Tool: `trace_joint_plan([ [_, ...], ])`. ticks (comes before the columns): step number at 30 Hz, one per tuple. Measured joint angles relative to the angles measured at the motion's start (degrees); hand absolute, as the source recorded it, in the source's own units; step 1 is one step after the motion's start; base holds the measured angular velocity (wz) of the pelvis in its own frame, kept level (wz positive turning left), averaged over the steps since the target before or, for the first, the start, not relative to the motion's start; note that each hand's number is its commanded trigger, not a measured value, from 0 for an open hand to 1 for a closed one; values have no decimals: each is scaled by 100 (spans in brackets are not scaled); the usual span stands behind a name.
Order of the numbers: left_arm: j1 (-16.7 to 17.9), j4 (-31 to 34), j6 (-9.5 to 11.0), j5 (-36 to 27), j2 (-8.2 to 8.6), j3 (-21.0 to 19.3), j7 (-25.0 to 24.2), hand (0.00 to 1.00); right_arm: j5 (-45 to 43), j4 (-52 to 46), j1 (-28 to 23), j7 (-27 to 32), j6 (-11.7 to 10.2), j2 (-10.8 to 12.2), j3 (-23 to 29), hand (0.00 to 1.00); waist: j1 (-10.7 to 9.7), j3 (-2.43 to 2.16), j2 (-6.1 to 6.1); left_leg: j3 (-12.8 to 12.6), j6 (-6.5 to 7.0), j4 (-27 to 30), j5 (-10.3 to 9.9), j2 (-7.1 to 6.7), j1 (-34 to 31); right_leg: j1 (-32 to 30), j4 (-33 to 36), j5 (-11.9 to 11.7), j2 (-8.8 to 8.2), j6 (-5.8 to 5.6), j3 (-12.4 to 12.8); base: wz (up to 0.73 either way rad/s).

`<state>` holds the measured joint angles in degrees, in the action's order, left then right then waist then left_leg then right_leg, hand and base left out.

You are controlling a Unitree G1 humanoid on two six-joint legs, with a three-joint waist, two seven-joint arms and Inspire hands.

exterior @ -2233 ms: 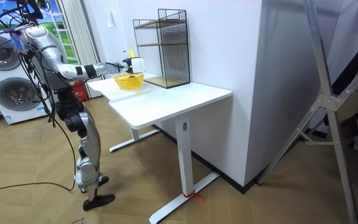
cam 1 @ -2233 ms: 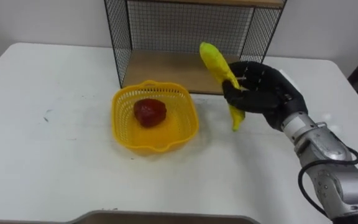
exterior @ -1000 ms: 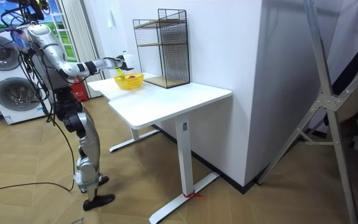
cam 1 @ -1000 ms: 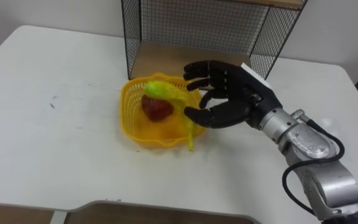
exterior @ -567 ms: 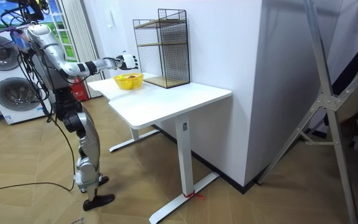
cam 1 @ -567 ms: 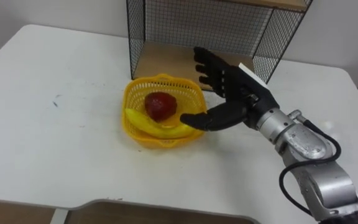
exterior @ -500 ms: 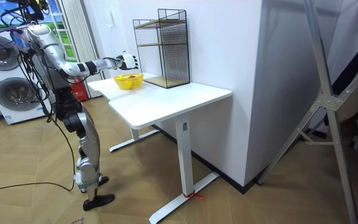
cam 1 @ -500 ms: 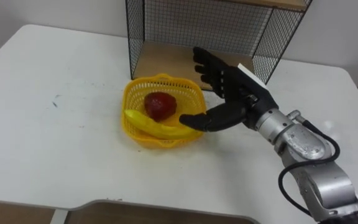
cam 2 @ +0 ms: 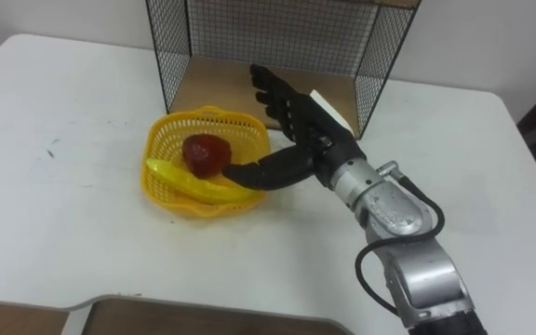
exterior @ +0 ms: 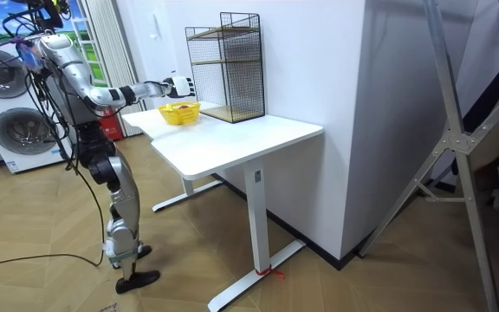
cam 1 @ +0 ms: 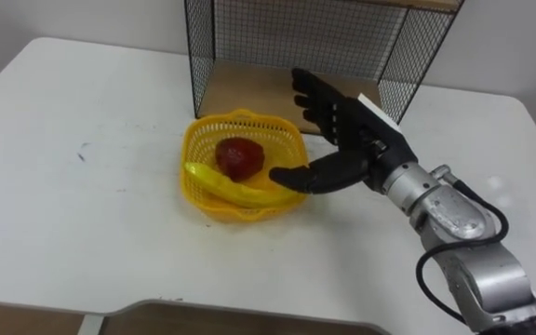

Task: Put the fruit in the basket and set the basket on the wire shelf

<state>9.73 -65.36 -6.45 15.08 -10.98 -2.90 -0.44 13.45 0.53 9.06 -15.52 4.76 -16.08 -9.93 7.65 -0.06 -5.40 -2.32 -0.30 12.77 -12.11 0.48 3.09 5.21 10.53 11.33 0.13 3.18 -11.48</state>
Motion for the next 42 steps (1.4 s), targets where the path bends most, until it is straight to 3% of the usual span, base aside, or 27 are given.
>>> trace_joint_plan([
  [2, 38, -85, 23, -228, 1, -96, 107, 0, 90, -17, -90, 94, 1, 0, 51, 0, -20, -6, 9, 5, 0, 0, 0, -1, 21, 15, 7, -1, -9, -2, -29, 2],
  [5, 238, -145, 67, -644, 29, -323, 267, 0, 400, -71, -284, 314, -2, 1, 317, 0, -82, -11, 132, 5, 37, 1, -27, 1, 57, 74, 7, -2, -12, -6, -39, 0],
  [8, 420, -162, 80, -1191, 21, -741, 483, 0, 589, -116, -478, 657, -48, -6, 713, 0, -123, -10, 274, 3, 44, -15, -30, 7, 65, 72, 21, -10, -17, -18, -25, 0],
  [11, 632, -152, 182, -1624, 54, -1295, 823, 0, 664, -153, -864, 924, -105, -4, 1023, 0, -129, -46, 353, -1, 46, -51, -31, -9, 65, 72, 4, -9, -17, -20, -8, 0],
  [17, 629, 298, 192, -2642, 62, -2174, 1961, 0, 881, -153, -1204, 1640, -105, -1, 1434, 0, -284, -25, 426, 73, 52, 13, -23, -22, 32, 83, -19, -10, -15, -20, -40, 6],
  [18, 597, 541, 238, -2768, 61, -2289, 2274, 0, 885, -153, -1250, 1757, -105, 0, 1496, 0, -294, -18, 461, 95, 53, -3, -21, -24, 50, 99, -28, -10, -12, -20, -27, 0],
  [19, 596, 947, 257, -2873, 71, -2332, 2569, 0, 885, -183, -1330, 1884, -106, 3, 1555, 0, -292, -41, 433, 100, 53, -6, -21, -29, 50, 94, -44, -10, -10, -21, -23, 0],
  [23, 583, 2310, 347, -2902, 72, -2436, 3328, 0, 809, -189, -1630, 2237, -109, 16, 1701, 0, -278, -36, 445, 98, 53, -21, -21, -33, 83, 85, -80, -15, -3, -28, -4, -1],
  [28, 538, 4139, 694, -2875, 77, -2616, 4443, 0, 877, -187, -1949, 2579, -109, 19, 2137, 0, -291, -40, 454, 83, 55, -112, -21, -35, 114, 90, -86, -14, -7, -34, 29, -7],
  [30, 536, 4388, 630, -2547, 81, -2614, 4765, 0, 871, -186, -2003, 2714, -114, 25, 2256, 0, -303, -27, 491, 87, 55, -121, -21, -36, 118, 90, -84, -14, -6, -35, 32, 0],
  [34, 580, 5107, 652, -2221, 140, -2626, 5140, 0, 749, -189, -2301, 2867, -115, 43, 2469, 0, -272, -20, 488, 133, 53, -98, -22, -30, 56, 48, -85, -14, 5, -34, 0, 7],
  [42, 503, 6454, 938, -1667, 107, -2619, 5205, 0, 666, -211, -2309, 2736, -177, 42, 2501, 0, -298, -24, 580, 121, 53, -54, -22, -35, 57, 50, -75, -13, 0, -34, 28, 0],
])
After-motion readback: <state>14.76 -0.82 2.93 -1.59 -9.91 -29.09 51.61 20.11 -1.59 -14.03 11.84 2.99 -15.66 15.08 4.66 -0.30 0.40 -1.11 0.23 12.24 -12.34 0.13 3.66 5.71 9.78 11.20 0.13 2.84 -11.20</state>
